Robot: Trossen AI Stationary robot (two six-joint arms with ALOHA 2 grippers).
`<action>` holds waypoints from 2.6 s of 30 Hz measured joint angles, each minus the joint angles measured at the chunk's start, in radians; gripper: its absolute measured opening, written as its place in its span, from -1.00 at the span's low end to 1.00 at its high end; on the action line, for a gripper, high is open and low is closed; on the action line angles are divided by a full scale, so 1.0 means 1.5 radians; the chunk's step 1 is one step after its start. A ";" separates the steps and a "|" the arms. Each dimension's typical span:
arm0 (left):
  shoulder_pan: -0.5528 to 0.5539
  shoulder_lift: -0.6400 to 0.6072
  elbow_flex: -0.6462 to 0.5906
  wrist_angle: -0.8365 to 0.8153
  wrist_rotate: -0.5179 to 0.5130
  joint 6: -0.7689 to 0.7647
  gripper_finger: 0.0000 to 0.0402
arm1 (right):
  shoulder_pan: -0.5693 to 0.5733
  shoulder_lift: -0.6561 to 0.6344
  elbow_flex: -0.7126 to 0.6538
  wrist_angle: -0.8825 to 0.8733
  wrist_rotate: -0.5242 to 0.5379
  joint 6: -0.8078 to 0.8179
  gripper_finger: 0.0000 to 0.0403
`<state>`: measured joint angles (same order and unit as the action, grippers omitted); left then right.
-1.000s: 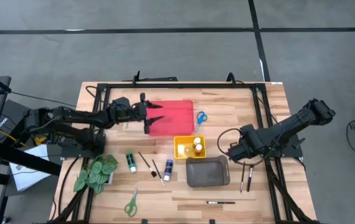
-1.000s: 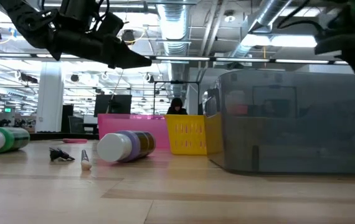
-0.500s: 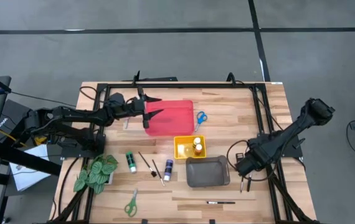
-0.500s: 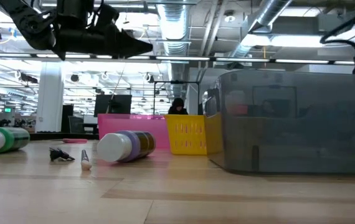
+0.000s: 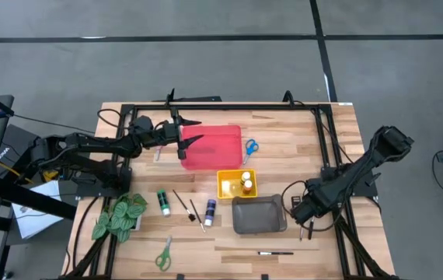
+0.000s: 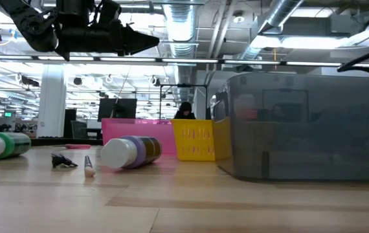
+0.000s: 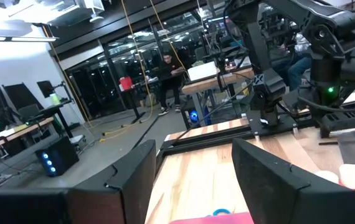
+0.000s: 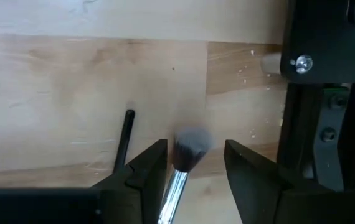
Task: Pick & Place Paint Supplies
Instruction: Put the blush brush into the red bin
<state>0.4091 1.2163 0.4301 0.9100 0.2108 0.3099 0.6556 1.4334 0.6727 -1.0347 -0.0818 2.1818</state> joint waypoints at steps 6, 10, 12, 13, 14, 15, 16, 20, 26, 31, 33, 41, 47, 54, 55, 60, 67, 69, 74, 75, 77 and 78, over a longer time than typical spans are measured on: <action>0.000 0.000 0.000 0.003 0.000 0.000 0.02 | 0.000 0.019 0.000 0.011 0.000 -0.004 -0.23; 0.000 0.000 0.000 0.003 0.000 0.000 0.02 | 0.000 0.028 0.000 0.023 0.000 -0.012 -0.25; 0.000 0.000 0.000 0.003 0.000 0.000 0.02 | 0.000 0.029 0.000 0.026 0.000 -0.019 -0.29; 0.000 0.000 0.000 0.003 0.000 0.000 0.02 | 0.000 0.030 0.000 0.030 0.000 -0.022 -0.32; 0.000 0.000 0.000 0.003 0.000 0.000 0.02 | 0.000 0.030 0.000 0.033 0.000 -0.023 -0.36; 0.000 0.000 0.000 0.003 0.000 0.000 0.02 | 0.000 0.030 0.001 0.034 0.000 -0.024 -0.40; 0.000 0.000 0.000 0.003 0.000 0.000 0.02 | 0.000 0.030 0.001 0.032 0.000 -0.028 -0.45; 0.000 0.000 0.000 0.003 0.000 0.000 0.02 | 0.000 0.030 0.001 0.033 0.001 -0.037 -0.65; 0.000 0.000 0.000 0.003 0.000 0.000 0.02 | 0.000 0.030 0.001 0.037 0.018 -0.060 -0.96; 0.000 0.000 0.000 0.003 0.000 0.000 0.02 | 0.000 0.027 0.001 0.037 0.022 -0.066 -0.97; 0.000 0.000 0.000 0.003 0.000 0.000 0.02 | 0.000 0.018 0.001 0.037 0.023 -0.074 -0.98; 0.001 0.000 0.000 0.003 0.000 0.000 0.02 | -0.001 -0.059 0.003 0.013 0.050 -0.065 -0.99; 0.015 0.000 0.001 -0.010 0.001 0.000 0.02 | 0.009 -0.092 0.046 -0.083 0.101 -0.062 -1.00; 0.020 0.000 0.001 -0.018 0.001 0.000 0.02 | 0.009 -0.120 0.134 -0.219 0.202 -0.084 -1.00; 0.020 0.000 0.001 -0.019 0.001 0.000 0.02 | 0.007 -0.120 0.146 -0.232 0.224 -0.101 -1.00; 0.020 0.000 0.001 -0.021 0.001 0.000 0.02 | -0.013 -0.120 0.192 -0.306 0.298 -0.177 -1.00; 0.020 0.000 0.001 -0.028 0.000 0.000 0.02 | -0.072 -0.124 0.279 -0.355 0.451 -0.356 -1.00; 0.020 0.000 0.001 -0.032 0.000 0.000 0.02 | -0.096 -0.129 0.312 -0.357 0.510 -0.427 -1.00; 0.020 0.000 0.001 -0.041 0.000 0.000 0.02 | -0.178 -0.127 0.372 -0.290 0.609 -0.667 -1.00; 0.020 0.000 0.001 -0.042 0.000 0.000 0.02 | -0.197 -0.127 0.378 -0.260 0.620 -0.730 -1.00; 0.020 0.000 0.001 -0.042 0.000 0.000 0.02 | -0.234 -0.125 0.384 -0.189 0.631 -0.857 -1.00; 0.020 0.000 0.001 -0.042 0.000 0.000 0.02 | -0.253 -0.125 0.385 -0.143 0.631 -0.927 -1.00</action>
<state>0.4393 1.2167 0.4313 0.8463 0.2108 0.3099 0.2758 1.2453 1.2503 -1.2487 0.8642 0.7916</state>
